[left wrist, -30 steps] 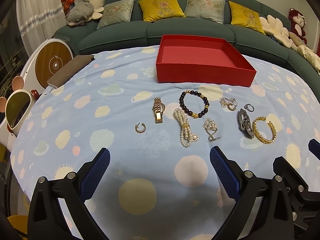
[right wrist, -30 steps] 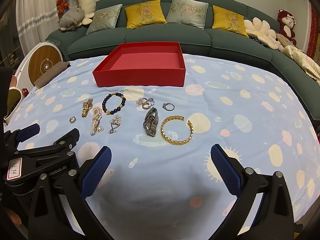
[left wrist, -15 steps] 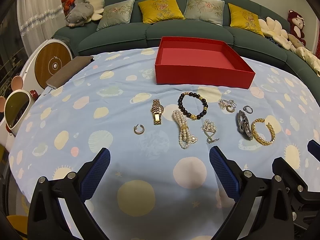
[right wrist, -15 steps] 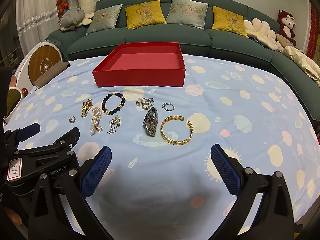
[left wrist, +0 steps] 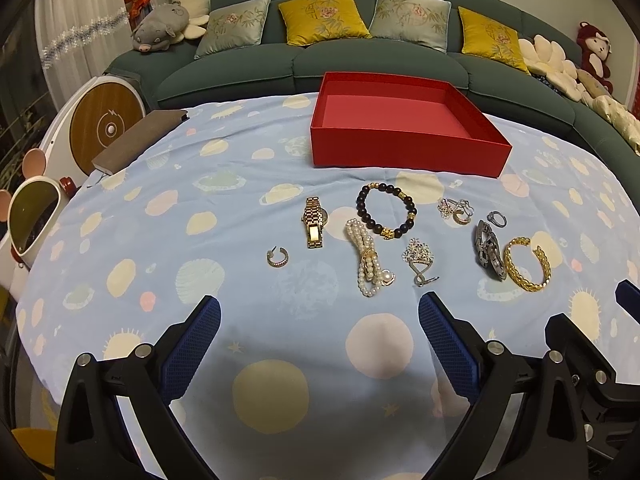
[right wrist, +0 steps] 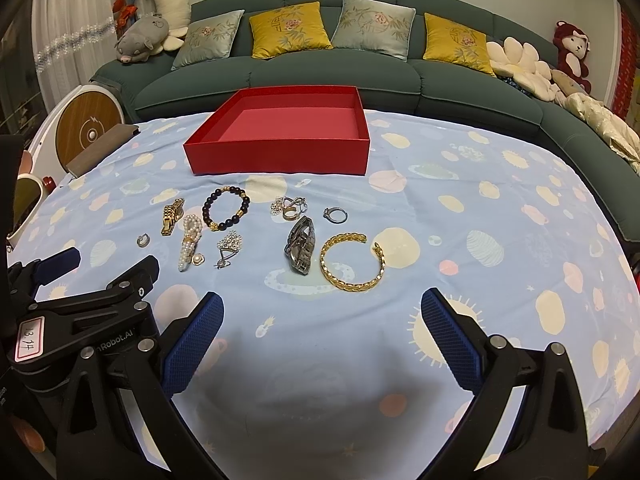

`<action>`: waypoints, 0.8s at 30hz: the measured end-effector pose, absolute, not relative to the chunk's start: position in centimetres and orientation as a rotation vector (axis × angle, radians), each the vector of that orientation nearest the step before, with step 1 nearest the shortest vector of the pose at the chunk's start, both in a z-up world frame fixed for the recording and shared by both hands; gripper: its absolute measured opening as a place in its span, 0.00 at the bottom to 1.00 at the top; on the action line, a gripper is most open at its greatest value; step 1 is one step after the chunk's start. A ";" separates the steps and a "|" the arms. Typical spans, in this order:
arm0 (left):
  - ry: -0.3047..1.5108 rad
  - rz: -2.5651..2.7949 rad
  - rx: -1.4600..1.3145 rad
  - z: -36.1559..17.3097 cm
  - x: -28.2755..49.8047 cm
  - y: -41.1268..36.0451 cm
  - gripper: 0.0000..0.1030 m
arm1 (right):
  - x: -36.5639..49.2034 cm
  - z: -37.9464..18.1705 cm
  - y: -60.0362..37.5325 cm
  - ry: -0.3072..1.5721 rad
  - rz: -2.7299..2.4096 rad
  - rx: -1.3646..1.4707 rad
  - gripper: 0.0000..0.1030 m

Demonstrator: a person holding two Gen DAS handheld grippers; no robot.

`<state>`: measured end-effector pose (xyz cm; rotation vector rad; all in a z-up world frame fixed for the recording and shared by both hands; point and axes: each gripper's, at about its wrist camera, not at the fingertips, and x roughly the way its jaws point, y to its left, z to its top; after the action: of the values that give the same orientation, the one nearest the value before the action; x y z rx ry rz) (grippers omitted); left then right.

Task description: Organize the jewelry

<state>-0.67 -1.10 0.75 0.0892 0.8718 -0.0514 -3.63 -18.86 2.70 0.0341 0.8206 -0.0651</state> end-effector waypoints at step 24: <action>0.915 -0.059 -0.040 -1.1 2.9 4.4 0.95 | 2.4 -0.7 -18.1 0.856 -0.012 -0.022 0.73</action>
<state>2.90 4.37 -1.07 -0.0399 0.9148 -0.0595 2.44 -18.14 -0.69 -0.0218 0.8557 -0.0116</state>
